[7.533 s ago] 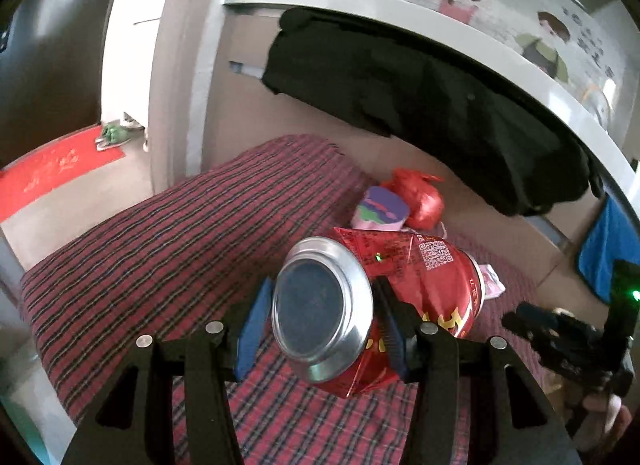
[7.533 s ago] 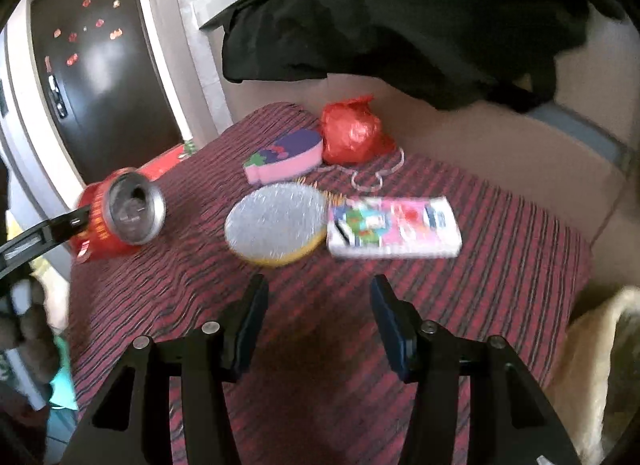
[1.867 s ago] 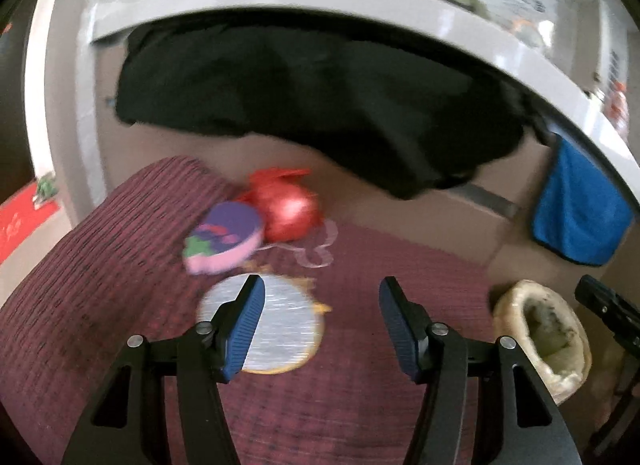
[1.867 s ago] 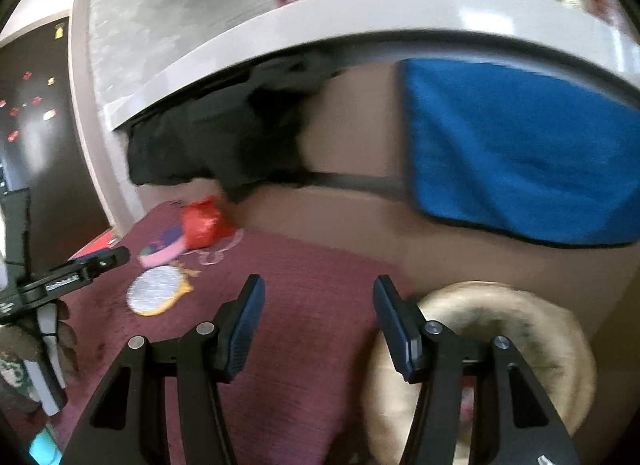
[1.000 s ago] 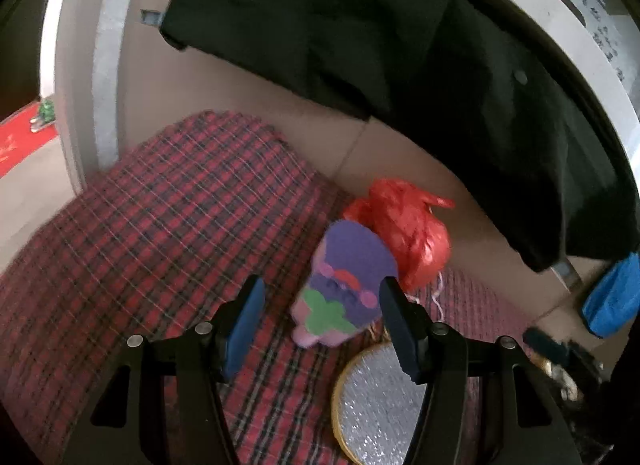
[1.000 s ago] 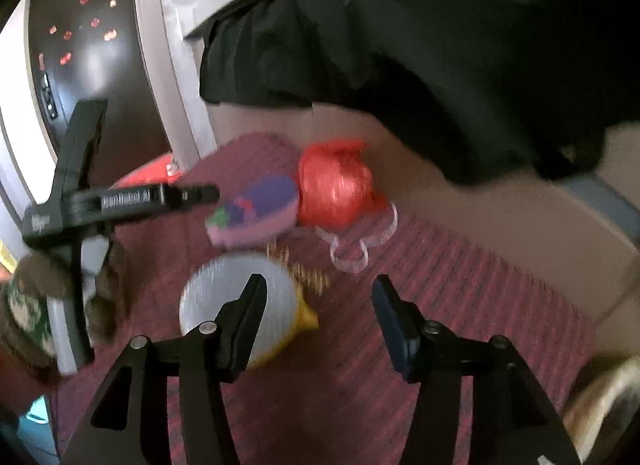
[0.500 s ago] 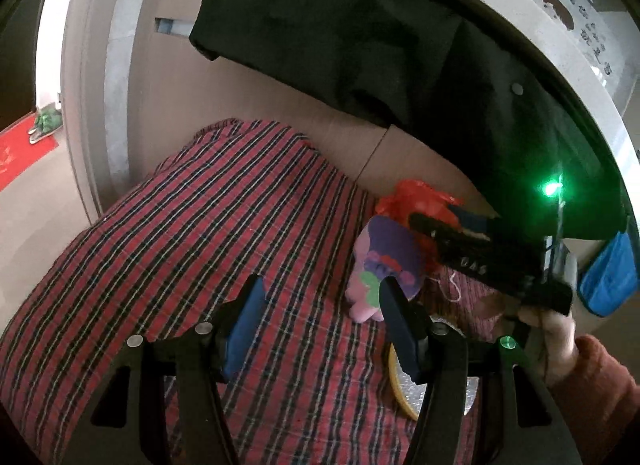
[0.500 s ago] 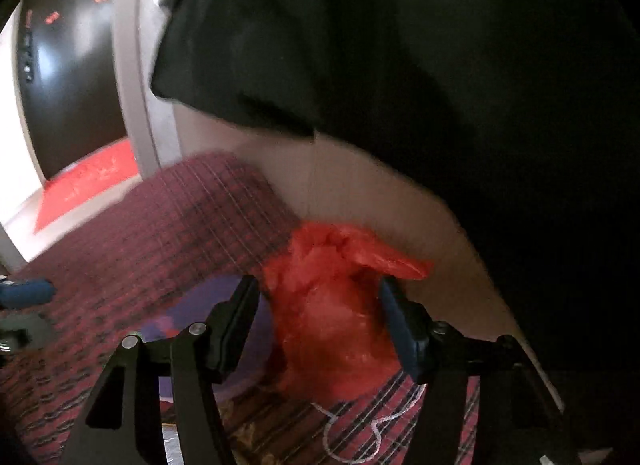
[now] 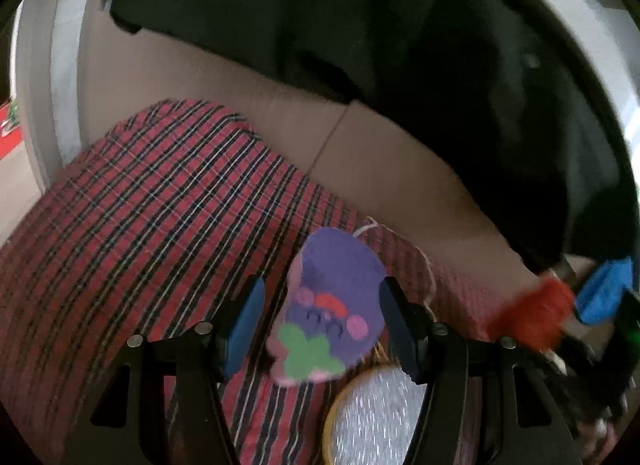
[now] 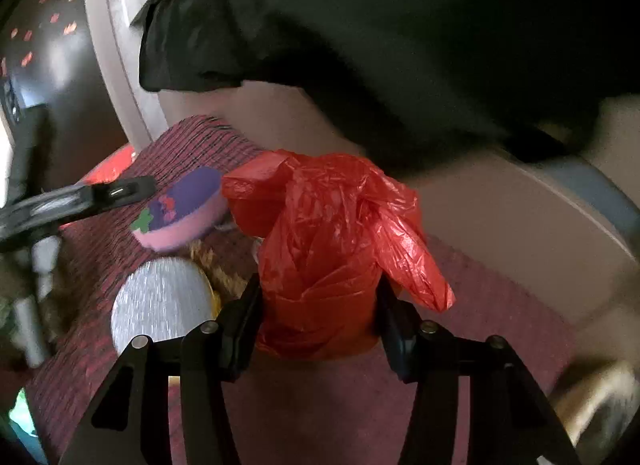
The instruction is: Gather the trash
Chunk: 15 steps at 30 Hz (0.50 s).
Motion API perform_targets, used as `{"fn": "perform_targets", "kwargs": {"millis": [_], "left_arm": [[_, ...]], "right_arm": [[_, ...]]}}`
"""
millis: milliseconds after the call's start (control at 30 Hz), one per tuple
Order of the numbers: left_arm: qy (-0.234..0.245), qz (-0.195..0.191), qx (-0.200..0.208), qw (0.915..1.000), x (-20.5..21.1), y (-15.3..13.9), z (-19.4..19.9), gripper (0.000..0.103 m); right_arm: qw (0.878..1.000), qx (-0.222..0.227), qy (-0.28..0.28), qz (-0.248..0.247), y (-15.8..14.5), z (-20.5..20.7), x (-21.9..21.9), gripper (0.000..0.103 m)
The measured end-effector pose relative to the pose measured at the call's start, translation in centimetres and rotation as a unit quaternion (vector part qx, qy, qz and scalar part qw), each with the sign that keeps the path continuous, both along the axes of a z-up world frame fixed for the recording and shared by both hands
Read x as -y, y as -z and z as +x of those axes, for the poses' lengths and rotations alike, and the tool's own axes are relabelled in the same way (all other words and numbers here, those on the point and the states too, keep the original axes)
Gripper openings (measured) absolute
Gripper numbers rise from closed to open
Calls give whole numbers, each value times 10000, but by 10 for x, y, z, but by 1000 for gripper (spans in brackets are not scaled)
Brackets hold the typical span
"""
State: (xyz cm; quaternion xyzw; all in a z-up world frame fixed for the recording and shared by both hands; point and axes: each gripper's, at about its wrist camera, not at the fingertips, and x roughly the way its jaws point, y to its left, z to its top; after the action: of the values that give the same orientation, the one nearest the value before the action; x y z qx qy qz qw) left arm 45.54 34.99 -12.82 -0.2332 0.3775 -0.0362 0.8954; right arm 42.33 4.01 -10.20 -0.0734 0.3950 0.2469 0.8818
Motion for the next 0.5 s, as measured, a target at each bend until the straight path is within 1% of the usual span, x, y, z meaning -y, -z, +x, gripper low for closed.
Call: {"fn": "perform_targets", "kwargs": {"millis": [67,133,200,267,333,367,400,500], "left_arm": [[-110,-46,-139,9998,4,6,10,60],[-111,-87,-245,9996,11,11,17,60],[8,-83,-301,9995,23,13,20,60],[96,9,-284,9996,38,8,17,60],[217,61,-160,9996,53,0,10,60],[299,167,-27,9994,63,-8,6,60],[401,289,126,9987,75,-17,1,60],[780,396,321,9956,106,-32,-7,60]], "right_arm": [[9998,-11,150,115,-4,-10,24,49],[9992,5,332,241,-8,-20,56,49],[9986,14,448,264,-9,-27,71,49],[9981,0,541,307,-7,-31,85,49],[9977,-51,572,352,-1,-32,97,50],[9976,-62,581,379,1,-35,103,50],[9975,-66,580,390,6,-35,102,50],[9973,-126,539,476,15,-40,104,50]]}}
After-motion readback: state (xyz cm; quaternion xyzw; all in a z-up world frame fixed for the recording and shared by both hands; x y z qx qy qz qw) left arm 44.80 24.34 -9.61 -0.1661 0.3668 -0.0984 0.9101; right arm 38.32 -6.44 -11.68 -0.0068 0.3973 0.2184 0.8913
